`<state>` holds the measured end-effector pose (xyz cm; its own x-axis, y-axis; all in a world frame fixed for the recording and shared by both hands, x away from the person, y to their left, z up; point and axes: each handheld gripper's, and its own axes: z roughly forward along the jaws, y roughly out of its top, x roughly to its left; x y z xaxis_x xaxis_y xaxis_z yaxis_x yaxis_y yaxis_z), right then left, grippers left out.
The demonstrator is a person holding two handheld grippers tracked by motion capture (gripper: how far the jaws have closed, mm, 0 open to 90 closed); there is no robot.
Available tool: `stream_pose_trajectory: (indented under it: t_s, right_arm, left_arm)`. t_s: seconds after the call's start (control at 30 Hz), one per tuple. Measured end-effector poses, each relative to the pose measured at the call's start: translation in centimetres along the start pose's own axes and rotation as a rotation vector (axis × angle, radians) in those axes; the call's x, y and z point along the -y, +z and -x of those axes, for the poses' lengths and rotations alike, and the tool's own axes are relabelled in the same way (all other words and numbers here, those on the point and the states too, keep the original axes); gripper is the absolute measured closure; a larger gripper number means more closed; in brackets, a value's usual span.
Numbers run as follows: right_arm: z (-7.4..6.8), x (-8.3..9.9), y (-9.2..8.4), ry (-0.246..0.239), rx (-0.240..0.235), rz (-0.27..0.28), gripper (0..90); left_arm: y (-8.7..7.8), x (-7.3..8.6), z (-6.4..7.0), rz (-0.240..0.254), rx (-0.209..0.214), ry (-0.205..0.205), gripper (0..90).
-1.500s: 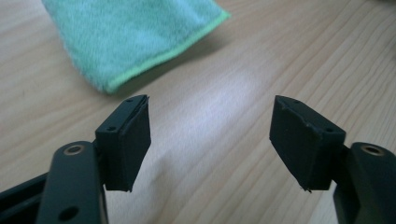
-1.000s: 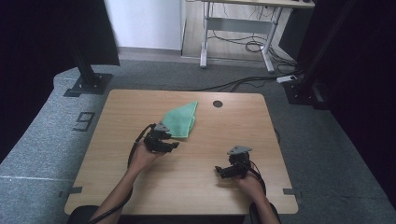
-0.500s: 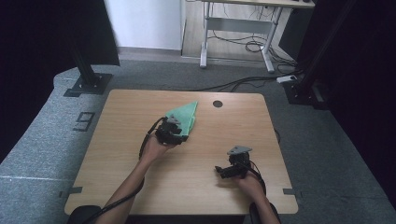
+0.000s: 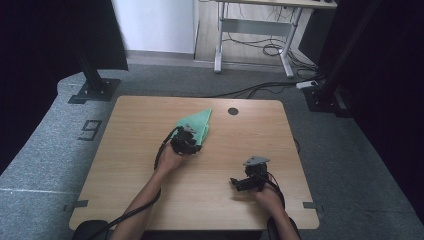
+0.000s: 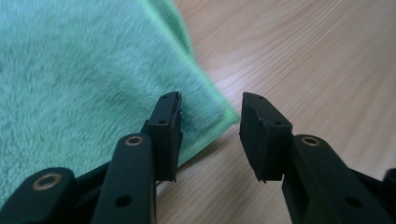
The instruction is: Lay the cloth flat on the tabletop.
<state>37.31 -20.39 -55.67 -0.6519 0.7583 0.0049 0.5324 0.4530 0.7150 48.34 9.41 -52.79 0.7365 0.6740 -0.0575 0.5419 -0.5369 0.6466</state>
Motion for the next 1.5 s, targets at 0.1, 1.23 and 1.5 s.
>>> stream_pose_trajectory:
  t_s: [0.1, 1.23, 1.5]
  right_arm:
    - [0.0, 0.0, 0.0, 0.001, -0.001, 0.0, 0.0]
    - [0.0, 0.0, 0.0, -0.002, 0.0, 0.001, 0.0]
    - [0.0, 0.0, 0.0, -0.003, 0.0, 0.002, 0.0]
  left_arm:
    - [0.5, 0.4, -0.2, -0.01, -0.017, -0.004, 60.4]
    - [-7.1, -3.4, 2.2, 0.162, 0.075, 0.038, 84.8]
    - [-9.5, -2.9, -0.3, 0.211, 0.014, -0.024, 84.8]
